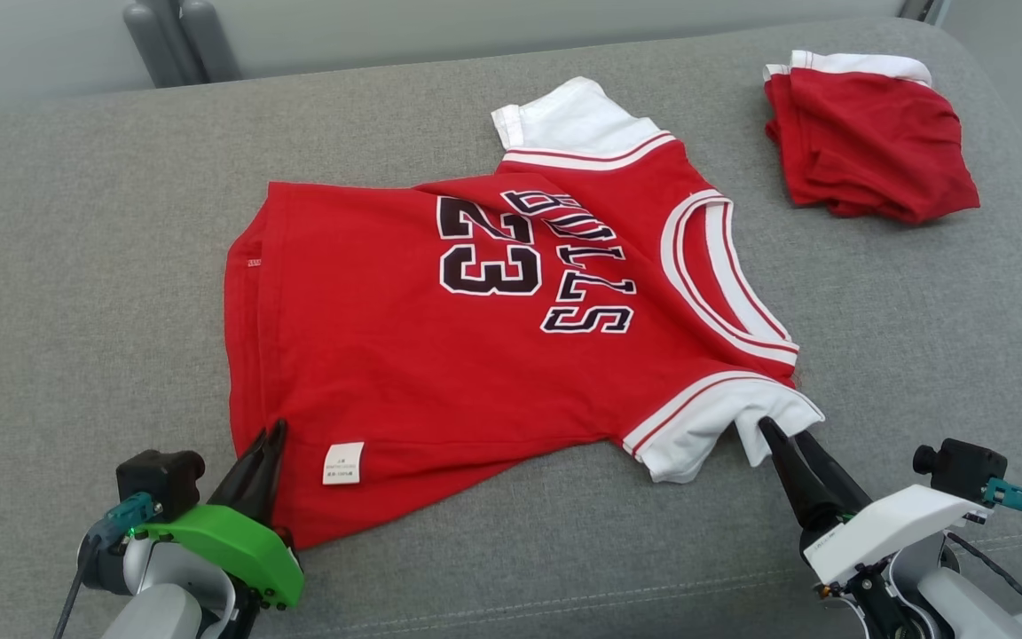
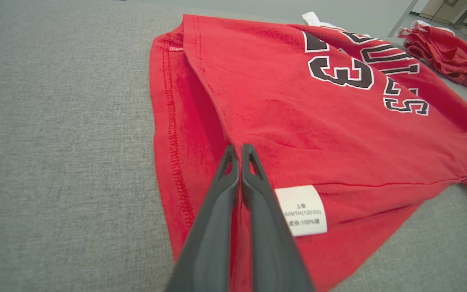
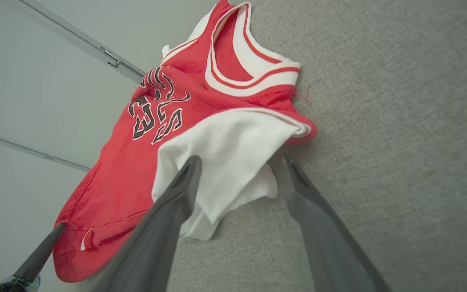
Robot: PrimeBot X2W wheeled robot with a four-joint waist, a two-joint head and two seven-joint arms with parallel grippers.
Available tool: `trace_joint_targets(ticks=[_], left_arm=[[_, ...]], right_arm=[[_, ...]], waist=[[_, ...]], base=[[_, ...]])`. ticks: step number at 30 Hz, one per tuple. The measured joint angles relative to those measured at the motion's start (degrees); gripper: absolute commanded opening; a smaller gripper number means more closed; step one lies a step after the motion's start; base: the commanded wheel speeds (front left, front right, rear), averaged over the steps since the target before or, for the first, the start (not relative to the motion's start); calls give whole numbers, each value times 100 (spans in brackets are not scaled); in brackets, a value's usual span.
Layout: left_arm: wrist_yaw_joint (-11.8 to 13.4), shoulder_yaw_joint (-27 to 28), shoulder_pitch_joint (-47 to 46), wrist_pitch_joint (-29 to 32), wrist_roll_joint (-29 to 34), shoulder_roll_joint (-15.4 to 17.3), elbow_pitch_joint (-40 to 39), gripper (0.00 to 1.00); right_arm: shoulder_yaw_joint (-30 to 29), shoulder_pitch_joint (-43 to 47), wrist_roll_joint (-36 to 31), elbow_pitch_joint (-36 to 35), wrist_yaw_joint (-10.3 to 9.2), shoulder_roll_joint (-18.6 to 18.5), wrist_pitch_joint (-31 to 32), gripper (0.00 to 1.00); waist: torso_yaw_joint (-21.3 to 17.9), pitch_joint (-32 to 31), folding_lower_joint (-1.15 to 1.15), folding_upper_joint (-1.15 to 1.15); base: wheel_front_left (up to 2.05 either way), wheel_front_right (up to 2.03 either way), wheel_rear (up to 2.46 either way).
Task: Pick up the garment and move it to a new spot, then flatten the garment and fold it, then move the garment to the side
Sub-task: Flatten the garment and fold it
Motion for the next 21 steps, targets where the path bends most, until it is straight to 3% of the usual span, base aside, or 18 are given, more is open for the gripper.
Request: trace_joint_targets(ticks=[5,6,7,8,10,17,21], left_arm=[[-12,3,3,0,47,0,-7,0],[-19,3,3,0,49,0,-8,0],[-19,3,3,0,56,0,-10,0],[-19,3,4,0,56,0,-13,0],[-20,3,5,0,73,0,-18,0],[-52,125,27,0,90,-3,-70,0],[-53,512,26,0,0,-43,-369,0]], right_arm=[[37,-96,59,64,21,53,8,100],[46,-111,59,68,44,65,19,87],[52,-130,59,69,48,75,23,49],[53,-159,58,71,48,81,22,37],[53,-205,57,70,48,80,22,0],[5,-225,40,66,48,44,-4,0],[-170,-320,51,-73,48,-16,-55,0]], waist=[[16,-21,0,0],[20,-24,0,0],[26,-27,0,0],[32,-29,0,0],[47,-33,0,0],[99,-42,0,0],[107,-52,0,0]], base=[[0,0,0],[0,0,0],[0,0,0],[0,0,0],[0,0,0],[0,0,0],[0,0,0]])
